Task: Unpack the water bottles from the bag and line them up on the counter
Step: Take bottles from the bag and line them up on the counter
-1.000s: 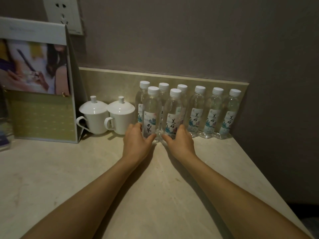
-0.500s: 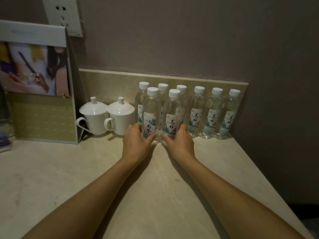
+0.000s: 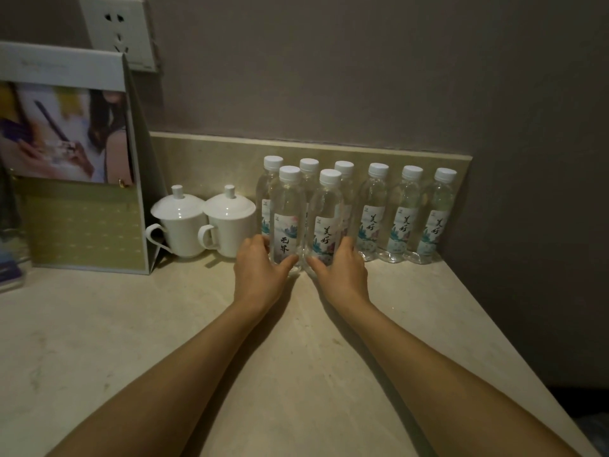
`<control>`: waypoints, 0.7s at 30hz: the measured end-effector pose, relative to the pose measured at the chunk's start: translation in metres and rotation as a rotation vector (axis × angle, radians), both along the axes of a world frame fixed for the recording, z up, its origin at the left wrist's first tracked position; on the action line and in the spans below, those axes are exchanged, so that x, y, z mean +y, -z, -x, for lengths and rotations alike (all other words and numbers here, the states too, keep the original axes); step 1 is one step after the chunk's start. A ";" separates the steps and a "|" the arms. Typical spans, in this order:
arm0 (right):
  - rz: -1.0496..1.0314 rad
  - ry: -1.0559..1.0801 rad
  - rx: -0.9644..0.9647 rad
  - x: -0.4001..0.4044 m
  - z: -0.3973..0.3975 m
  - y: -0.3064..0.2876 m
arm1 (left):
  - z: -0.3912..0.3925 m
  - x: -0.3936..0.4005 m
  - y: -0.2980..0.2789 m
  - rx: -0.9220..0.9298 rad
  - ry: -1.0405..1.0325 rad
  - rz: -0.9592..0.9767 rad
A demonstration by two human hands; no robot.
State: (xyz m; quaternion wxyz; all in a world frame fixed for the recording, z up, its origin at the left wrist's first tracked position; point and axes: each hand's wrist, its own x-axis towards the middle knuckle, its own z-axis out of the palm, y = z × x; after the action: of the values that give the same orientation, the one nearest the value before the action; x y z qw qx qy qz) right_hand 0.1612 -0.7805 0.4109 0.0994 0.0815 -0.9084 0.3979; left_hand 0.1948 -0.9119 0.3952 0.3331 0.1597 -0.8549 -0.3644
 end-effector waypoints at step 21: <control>0.044 -0.027 -0.054 0.001 0.001 -0.005 | -0.001 0.000 -0.004 -0.069 0.050 -0.058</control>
State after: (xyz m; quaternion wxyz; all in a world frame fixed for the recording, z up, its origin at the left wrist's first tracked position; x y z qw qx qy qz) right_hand 0.1603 -0.7798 0.4161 0.0714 0.0807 -0.9005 0.4213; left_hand 0.1959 -0.9118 0.3995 0.2895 0.1602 -0.8585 -0.3917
